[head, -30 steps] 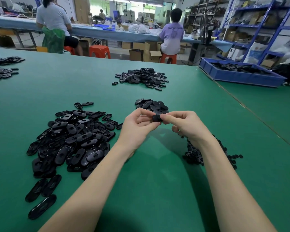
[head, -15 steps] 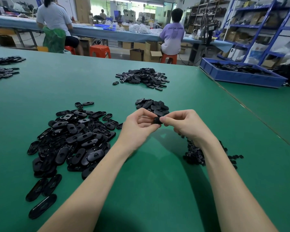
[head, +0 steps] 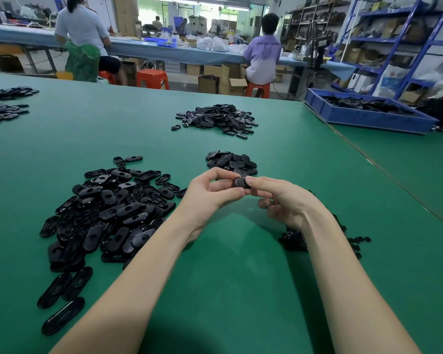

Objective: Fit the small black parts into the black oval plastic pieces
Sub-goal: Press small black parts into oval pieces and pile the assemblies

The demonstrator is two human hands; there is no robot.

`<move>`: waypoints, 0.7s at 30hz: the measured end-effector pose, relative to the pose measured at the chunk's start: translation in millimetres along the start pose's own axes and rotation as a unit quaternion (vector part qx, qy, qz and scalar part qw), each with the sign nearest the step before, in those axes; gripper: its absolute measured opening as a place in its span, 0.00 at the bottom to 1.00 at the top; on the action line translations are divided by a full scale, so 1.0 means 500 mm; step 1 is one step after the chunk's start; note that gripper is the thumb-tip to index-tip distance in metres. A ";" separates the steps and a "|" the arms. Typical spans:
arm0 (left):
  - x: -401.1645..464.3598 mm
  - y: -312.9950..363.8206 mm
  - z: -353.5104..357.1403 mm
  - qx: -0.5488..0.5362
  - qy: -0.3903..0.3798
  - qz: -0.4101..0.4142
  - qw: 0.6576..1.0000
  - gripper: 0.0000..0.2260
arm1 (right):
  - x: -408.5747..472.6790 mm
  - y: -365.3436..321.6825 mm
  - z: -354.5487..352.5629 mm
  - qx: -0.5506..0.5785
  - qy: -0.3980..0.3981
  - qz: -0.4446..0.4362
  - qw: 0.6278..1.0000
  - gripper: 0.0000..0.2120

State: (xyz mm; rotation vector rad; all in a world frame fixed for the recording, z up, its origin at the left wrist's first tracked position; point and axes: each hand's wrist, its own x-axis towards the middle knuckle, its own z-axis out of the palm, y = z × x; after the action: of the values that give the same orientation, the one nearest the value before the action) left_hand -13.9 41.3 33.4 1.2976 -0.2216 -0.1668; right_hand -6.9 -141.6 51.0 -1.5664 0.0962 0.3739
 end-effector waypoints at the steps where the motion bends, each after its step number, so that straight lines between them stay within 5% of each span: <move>1: 0.001 0.002 -0.001 -0.021 -0.007 -0.011 1.000 0.11 | 0.002 0.001 0.000 0.011 -0.004 0.003 1.000 0.20; 4: 0.003 0.006 -0.003 -0.101 -0.009 -0.041 0.994 0.09 | 0.007 0.003 0.000 0.023 -0.002 0.005 1.000 0.22; 7: 0.003 0.006 -0.003 -0.134 0.005 -0.062 0.989 0.08 | 0.007 0.001 0.000 0.005 0.002 0.001 1.000 0.13; 21: 0.005 0.001 0.003 -0.040 0.038 -0.064 0.996 0.06 | -0.007 -0.015 0.006 -0.157 0.082 -0.088 0.980 0.03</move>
State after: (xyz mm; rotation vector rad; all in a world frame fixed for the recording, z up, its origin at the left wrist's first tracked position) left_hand -12.1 39.5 34.5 1.2354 -0.0668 -0.2322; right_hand -8.5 -138.9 59.3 -1.9025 0.0271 0.1226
